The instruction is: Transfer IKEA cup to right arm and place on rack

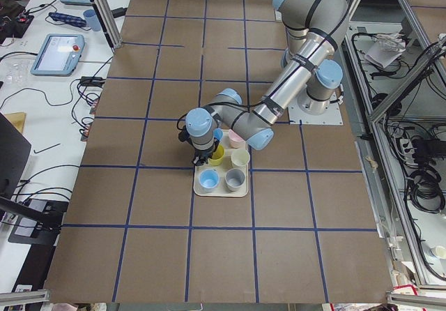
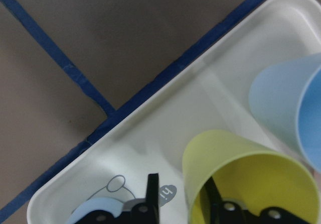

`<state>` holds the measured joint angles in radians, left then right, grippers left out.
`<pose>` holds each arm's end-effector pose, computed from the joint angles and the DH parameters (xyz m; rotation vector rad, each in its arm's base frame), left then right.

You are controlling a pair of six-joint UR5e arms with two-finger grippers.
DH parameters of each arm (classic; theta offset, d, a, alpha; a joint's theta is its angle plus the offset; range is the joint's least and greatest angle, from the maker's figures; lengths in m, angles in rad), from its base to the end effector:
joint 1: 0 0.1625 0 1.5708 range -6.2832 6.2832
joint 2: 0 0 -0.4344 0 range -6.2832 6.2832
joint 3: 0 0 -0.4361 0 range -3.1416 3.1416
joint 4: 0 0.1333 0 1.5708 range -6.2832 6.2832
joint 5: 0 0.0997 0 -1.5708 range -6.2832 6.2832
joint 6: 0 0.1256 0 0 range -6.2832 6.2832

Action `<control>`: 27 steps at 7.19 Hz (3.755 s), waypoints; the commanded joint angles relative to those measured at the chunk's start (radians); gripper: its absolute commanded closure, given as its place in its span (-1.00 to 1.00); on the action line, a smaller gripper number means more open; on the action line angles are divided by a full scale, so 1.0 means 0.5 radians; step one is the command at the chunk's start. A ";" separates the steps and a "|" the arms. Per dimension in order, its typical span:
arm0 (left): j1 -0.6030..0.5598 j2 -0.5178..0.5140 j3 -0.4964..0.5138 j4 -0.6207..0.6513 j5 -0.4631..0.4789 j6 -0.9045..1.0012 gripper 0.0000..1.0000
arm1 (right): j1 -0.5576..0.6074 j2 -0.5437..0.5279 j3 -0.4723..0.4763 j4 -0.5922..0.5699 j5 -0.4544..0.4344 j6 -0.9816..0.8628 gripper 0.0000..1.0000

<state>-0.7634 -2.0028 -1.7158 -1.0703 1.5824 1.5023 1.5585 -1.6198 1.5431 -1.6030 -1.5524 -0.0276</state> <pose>0.3692 -0.5358 0.1862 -1.0479 -2.8916 -0.0639 0.1291 -0.5279 0.5158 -0.0254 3.1206 -0.1706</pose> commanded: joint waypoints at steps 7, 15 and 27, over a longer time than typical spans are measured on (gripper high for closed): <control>0.051 0.063 0.708 -1.160 -0.497 0.014 1.00 | -0.018 0.003 -0.006 0.003 0.000 0.000 -1.00; -0.691 0.378 0.531 -2.503 -1.748 -0.921 1.00 | -0.529 -0.037 -0.150 0.824 0.784 0.025 -1.00; -1.912 0.649 -0.456 -1.781 -3.832 -0.799 1.00 | -0.936 -0.068 0.062 1.911 2.052 -0.325 -1.00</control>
<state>-1.6886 -1.6723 -1.9360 -1.9970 -0.2768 1.1029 1.0885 -1.6530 1.5702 -0.6873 -0.5255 -0.2010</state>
